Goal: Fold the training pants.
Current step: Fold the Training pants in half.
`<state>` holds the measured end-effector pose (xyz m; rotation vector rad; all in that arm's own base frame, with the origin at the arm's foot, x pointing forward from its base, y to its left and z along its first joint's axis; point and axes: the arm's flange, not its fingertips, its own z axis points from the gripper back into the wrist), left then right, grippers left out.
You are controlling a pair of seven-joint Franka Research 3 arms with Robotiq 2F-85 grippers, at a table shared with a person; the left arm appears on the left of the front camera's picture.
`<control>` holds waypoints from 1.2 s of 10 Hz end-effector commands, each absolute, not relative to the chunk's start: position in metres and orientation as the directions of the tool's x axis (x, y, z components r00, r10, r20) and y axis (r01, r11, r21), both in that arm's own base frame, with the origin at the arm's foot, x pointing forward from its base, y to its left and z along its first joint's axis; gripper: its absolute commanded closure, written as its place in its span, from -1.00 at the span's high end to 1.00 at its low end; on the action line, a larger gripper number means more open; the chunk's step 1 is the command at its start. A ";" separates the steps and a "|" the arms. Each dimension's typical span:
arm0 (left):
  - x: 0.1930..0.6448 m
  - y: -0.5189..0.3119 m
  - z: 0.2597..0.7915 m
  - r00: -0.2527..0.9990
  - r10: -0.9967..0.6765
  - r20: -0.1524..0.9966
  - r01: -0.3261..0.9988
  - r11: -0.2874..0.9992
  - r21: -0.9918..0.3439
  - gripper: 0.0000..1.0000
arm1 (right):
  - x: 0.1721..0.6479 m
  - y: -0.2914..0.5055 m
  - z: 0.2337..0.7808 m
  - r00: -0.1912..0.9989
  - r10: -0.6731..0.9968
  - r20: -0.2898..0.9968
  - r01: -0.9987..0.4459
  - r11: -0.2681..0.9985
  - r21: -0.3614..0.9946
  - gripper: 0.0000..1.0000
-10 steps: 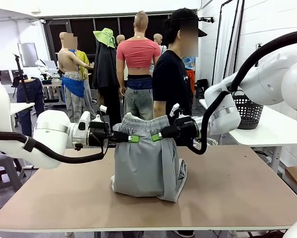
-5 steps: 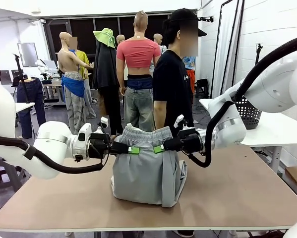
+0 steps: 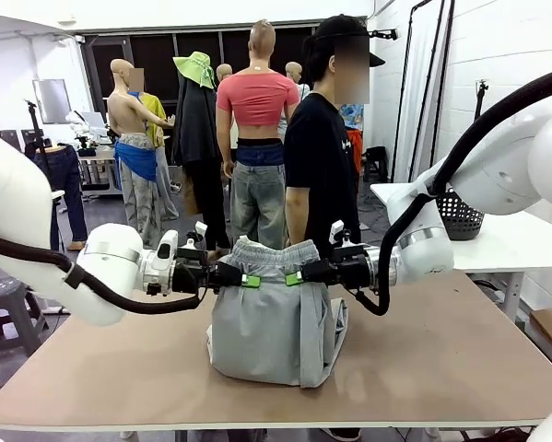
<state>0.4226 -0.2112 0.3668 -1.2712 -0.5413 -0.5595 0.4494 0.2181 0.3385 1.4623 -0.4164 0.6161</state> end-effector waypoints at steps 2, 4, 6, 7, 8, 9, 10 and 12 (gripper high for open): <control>0.460 -0.200 0.353 0.790 -0.049 0.611 0.597 0.292 -0.747 -1.00 | 0.484 0.188 0.321 0.835 0.040 0.549 -0.550 0.071 0.832 -1.00; 0.470 -0.200 0.340 0.810 -0.029 0.586 0.560 0.332 -0.759 -1.00 | 0.494 0.184 0.316 0.855 0.032 0.517 -0.518 0.087 0.851 -1.00; 0.459 -0.224 0.342 0.793 -0.071 0.605 0.600 0.262 -0.756 -1.00 | 0.479 0.207 0.313 0.839 0.081 0.537 -0.542 0.045 0.839 -1.00; 0.459 -0.224 0.342 0.793 -0.071 0.605 0.600 0.262 -0.756 -1.00 | 0.479 0.207 0.313 0.839 0.081 0.537 -0.542 0.045 0.839 -1.00; 0.459 -0.224 0.342 0.793 -0.071 0.605 0.600 0.262 -0.756 -1.00 | 0.479 0.207 0.313 0.839 0.081 0.537 -0.542 0.045 0.839 -1.00; 0.459 -0.224 0.342 0.793 -0.071 0.605 0.600 0.262 -0.756 -1.00 | 0.479 0.207 0.313 0.839 0.081 0.537 -0.542 0.045 0.839 -1.00; 0.462 -0.227 0.340 0.795 -0.074 0.602 0.598 0.258 -0.759 -1.00 | 0.482 0.211 0.313 0.842 0.089 0.533 -0.538 0.047 0.842 -1.00; 0.484 -0.216 0.336 0.844 -0.035 0.535 0.522 0.278 -0.806 -1.00 | 0.500 0.212 0.302 0.892 0.068 0.446 -0.450 0.065 0.891 -1.00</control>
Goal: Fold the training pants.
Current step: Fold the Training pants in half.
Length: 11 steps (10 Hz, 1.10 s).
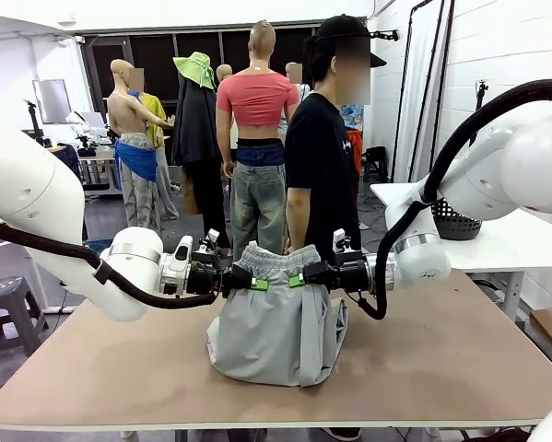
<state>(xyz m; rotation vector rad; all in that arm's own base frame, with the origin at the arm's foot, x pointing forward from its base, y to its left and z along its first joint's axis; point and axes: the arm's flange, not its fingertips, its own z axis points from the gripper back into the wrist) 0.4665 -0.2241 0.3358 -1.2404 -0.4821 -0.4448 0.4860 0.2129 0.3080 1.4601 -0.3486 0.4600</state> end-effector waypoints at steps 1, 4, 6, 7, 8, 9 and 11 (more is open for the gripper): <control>0.494 -0.213 0.329 0.863 -0.016 0.505 0.489 0.281 -0.826 -1.00 | 0.502 0.210 0.299 0.909 0.053 0.414 -0.417 0.077 0.905 -1.00; 0.512 -0.209 0.319 0.893 -0.023 0.450 0.438 0.272 -0.857 -1.00 | 0.516 0.202 0.284 0.938 -0.015 0.346 -0.342 0.115 0.933 -1.00; 0.522 -0.207 0.312 0.914 -0.021 0.405 0.394 0.281 -0.875 -1.00 | 0.525 0.196 0.277 0.952 -0.043 0.303 -0.295 0.141 0.945 -1.00; 0.525 -0.207 0.306 0.928 -0.017 0.373 0.362 0.290 -0.886 -1.00 | 0.526 0.193 0.273 0.960 -0.051 0.274 -0.263 0.159 0.952 -1.00; 0.530 -0.205 0.301 0.938 -0.004 0.347 0.331 0.310 -0.891 -1.00 | 0.532 0.191 0.269 0.964 -0.060 0.259 -0.244 0.182 0.952 -1.00; 0.533 -0.207 0.296 0.943 0.002 0.332 0.313 0.324 -0.893 -1.00 | 0.534 0.190 0.265 0.968 -0.070 0.241 -0.223 0.198 0.954 -1.00; 0.540 -0.208 0.285 0.956 0.013 0.293 0.272 0.341 -0.900 -1.00 | 0.540 0.188 0.256 0.971 -0.082 0.225 -0.202 0.227 0.953 -1.00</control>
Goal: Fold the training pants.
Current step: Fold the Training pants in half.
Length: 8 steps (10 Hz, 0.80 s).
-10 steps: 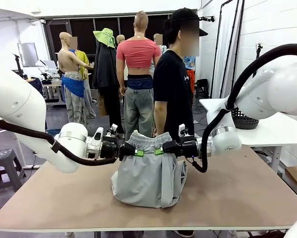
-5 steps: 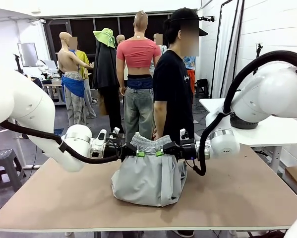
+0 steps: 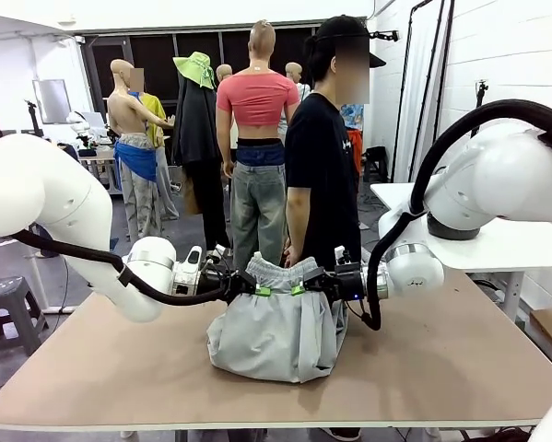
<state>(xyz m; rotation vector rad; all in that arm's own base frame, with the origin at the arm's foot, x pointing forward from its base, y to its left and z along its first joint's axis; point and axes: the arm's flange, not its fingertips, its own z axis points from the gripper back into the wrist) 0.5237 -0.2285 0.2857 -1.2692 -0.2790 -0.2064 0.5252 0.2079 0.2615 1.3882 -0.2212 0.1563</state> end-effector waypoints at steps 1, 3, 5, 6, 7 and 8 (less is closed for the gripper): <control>0.542 -0.211 0.278 0.961 0.014 0.275 0.252 0.353 -0.901 -1.00 | 0.542 0.184 0.251 0.973 -0.093 0.209 -0.183 0.233 0.955 -1.00; 0.547 -0.211 0.270 0.965 0.016 0.261 0.238 0.359 -0.902 -1.00 | 0.552 0.180 0.238 0.977 -0.098 0.187 -0.159 0.240 0.958 -1.00; 0.550 -0.209 0.262 0.971 0.036 0.236 0.207 0.363 -0.909 -1.00 | 0.556 0.175 0.231 0.981 -0.105 0.161 -0.132 0.241 0.961 -1.00; 0.551 -0.209 0.260 0.972 0.042 0.231 0.201 0.358 -0.912 -1.00 | 0.557 0.173 0.231 0.981 -0.110 0.158 -0.126 0.251 0.960 -1.00; 0.553 -0.209 0.258 0.971 0.045 0.235 0.205 0.350 -0.914 -1.00 | 0.560 0.171 0.229 0.979 -0.126 0.158 -0.120 0.267 0.956 -1.00; 0.556 -0.209 0.257 0.968 0.046 0.245 0.215 0.349 -0.912 -1.00 | 0.562 0.169 0.227 0.978 -0.137 0.157 -0.115 0.273 0.955 -1.00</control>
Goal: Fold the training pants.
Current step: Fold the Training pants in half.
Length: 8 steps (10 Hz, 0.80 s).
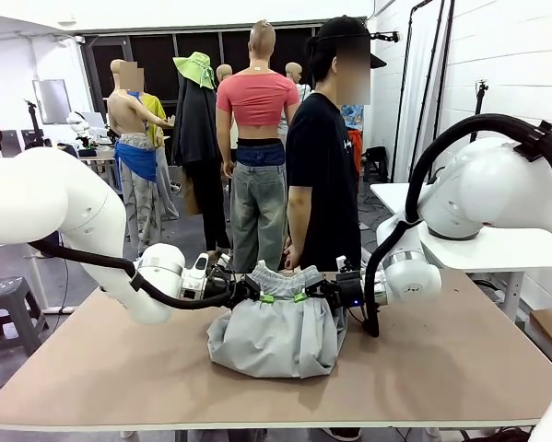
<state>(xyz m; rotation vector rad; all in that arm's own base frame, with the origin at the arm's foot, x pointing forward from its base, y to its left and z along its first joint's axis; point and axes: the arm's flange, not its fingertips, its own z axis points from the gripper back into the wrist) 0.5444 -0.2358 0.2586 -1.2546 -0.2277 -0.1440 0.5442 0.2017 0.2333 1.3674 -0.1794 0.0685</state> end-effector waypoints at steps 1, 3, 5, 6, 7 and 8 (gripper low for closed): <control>0.558 -0.210 0.254 0.972 0.043 0.230 0.199 0.359 -0.912 -1.00 | 0.562 0.168 0.226 0.978 -0.143 0.151 -0.106 0.282 0.954 -1.00; 0.558 -0.208 0.254 0.976 0.056 0.211 0.175 0.379 -0.909 -0.86 | 0.563 0.167 0.224 0.983 -0.139 0.116 -0.074 0.278 0.958 -0.86; 0.558 -0.204 0.253 0.978 0.078 0.196 0.150 0.396 -0.906 -0.09 | 0.561 0.166 0.229 0.984 -0.142 0.109 -0.063 0.293 0.954 -0.07; 0.558 -0.202 0.254 0.977 0.090 0.194 0.143 0.397 -0.906 0.30 | 0.558 0.165 0.233 0.984 -0.143 0.104 -0.056 0.308 0.950 0.33; 0.560 -0.199 0.256 0.975 0.099 0.197 0.141 0.404 -0.904 0.69 | 0.558 0.162 0.238 0.983 -0.147 0.107 -0.053 0.332 0.942 0.73; 0.559 -0.198 0.257 0.975 0.103 0.197 0.140 0.407 -0.903 1.00 | 0.555 0.158 0.244 0.983 -0.151 0.107 -0.045 0.367 0.929 1.00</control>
